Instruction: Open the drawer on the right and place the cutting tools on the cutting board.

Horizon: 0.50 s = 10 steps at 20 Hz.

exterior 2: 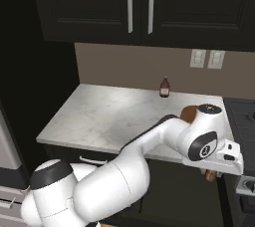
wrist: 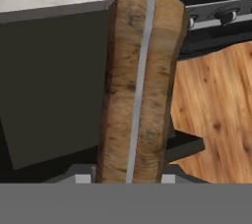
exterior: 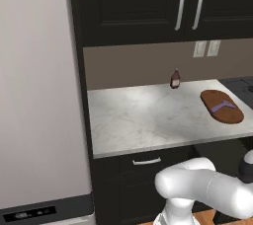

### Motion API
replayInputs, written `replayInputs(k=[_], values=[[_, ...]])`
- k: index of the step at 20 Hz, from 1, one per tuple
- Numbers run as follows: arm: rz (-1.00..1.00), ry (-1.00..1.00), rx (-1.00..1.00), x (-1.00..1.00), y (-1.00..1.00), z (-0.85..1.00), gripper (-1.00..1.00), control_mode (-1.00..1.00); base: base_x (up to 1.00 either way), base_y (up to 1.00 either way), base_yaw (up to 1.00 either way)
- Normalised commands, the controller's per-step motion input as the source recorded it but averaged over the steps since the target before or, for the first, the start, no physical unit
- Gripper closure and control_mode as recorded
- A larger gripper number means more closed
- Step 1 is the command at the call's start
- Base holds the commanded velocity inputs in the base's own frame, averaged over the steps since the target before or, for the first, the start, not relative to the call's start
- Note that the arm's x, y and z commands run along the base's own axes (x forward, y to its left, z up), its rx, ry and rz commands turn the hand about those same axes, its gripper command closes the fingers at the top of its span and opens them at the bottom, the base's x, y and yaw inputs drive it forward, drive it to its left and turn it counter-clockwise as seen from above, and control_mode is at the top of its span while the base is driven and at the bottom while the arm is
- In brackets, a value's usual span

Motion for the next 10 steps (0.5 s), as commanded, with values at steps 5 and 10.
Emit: replayInputs(k=[5, 10], values=[[-0.07, 0.0, -0.01, 0.64, 0.32, 0.16, 1.0, -1.0, 0.0, 0.0, 0.0], [-0.13, 0.0, 0.0, 0.47, 0.24, 0.09, 1.0, -1.0, 0.0, 0.0, 0.0]])
